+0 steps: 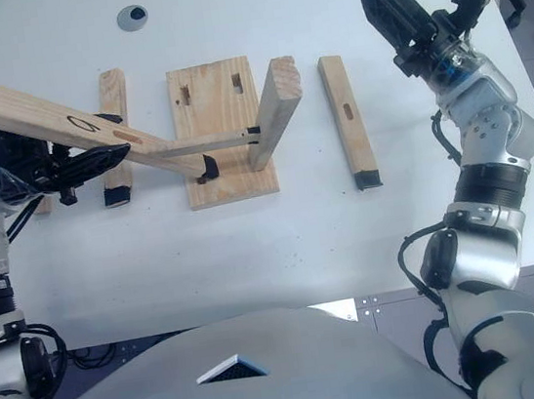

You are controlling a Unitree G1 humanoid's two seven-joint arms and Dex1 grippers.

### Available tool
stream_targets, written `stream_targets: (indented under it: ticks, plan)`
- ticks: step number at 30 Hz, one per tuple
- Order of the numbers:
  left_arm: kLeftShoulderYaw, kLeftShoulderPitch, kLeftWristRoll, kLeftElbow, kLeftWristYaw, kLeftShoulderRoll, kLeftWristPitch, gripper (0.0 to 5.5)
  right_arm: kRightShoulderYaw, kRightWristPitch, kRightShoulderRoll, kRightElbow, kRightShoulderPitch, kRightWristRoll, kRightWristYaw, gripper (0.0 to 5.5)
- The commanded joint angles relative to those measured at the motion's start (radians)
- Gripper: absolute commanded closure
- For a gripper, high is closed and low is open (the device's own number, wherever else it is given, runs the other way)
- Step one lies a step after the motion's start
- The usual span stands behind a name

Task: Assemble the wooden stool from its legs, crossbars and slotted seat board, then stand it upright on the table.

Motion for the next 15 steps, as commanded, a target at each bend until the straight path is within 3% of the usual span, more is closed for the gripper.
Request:
stream_targets:
  ticks: [1, 15]
  plan:
    - [-0.015, -0.011, 0.035, -0.009, -0.012, 0.037, -0.014, 3.49, -0.001, -0.020, 0.006, -0.025, 0.020, -0.008, -0.020, 1.36]
    - [-0.028, -0.005, 0.066, -0.011, -0.055, 0.097, -0.055, 3.49, 0.018, -0.034, 0.011, -0.041, 0.051, -0.011, -0.039, 1.36]
